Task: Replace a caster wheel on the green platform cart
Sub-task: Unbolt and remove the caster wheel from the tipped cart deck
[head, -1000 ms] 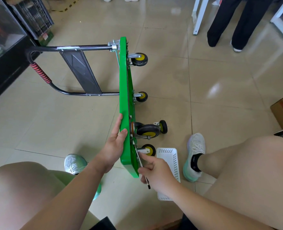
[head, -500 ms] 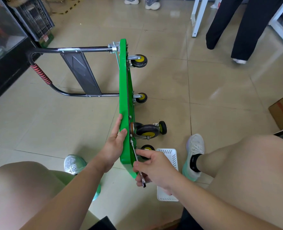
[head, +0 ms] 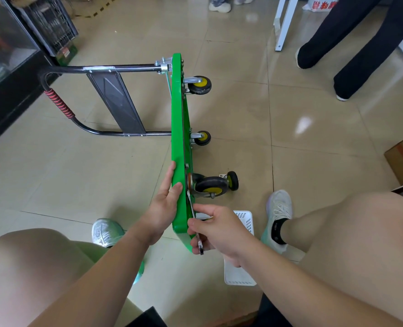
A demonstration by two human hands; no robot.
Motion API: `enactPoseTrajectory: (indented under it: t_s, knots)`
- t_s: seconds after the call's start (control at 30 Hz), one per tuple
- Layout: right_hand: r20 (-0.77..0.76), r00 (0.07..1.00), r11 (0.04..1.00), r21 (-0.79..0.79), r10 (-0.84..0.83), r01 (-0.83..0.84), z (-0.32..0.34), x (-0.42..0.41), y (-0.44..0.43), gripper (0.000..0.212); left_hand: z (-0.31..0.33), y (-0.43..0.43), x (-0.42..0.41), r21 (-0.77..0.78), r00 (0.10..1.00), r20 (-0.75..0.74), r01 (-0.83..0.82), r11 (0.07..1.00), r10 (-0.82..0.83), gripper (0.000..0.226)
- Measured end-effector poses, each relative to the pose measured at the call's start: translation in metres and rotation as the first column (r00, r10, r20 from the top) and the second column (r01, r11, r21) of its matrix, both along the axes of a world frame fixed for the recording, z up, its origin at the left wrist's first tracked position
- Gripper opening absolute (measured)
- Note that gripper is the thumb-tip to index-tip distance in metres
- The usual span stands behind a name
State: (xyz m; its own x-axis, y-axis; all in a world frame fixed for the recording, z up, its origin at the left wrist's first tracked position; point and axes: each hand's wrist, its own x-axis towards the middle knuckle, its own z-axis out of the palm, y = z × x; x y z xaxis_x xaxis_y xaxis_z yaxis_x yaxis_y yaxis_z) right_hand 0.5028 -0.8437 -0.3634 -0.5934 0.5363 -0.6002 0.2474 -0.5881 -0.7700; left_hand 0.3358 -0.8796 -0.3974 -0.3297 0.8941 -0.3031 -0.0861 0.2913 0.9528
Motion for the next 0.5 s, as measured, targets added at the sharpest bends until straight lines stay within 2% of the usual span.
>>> enactPoseTrajectory:
  t_s: [0.27,0.5]
  knots:
    - [0.074,0.995,0.99,0.121,0.065,-0.073,-0.027,0.005,0.001,0.052,0.0,0.001,0.0,-0.005,1.0,0.021,0.01,1.0,-0.01,0.051]
    - [0.1,0.995,0.959,0.281,0.012,-0.039,-0.053,0.001,-0.008,0.05,0.0,0.001,0.0,-0.007,1.0,0.026,-0.005,1.0,0.005,0.052]
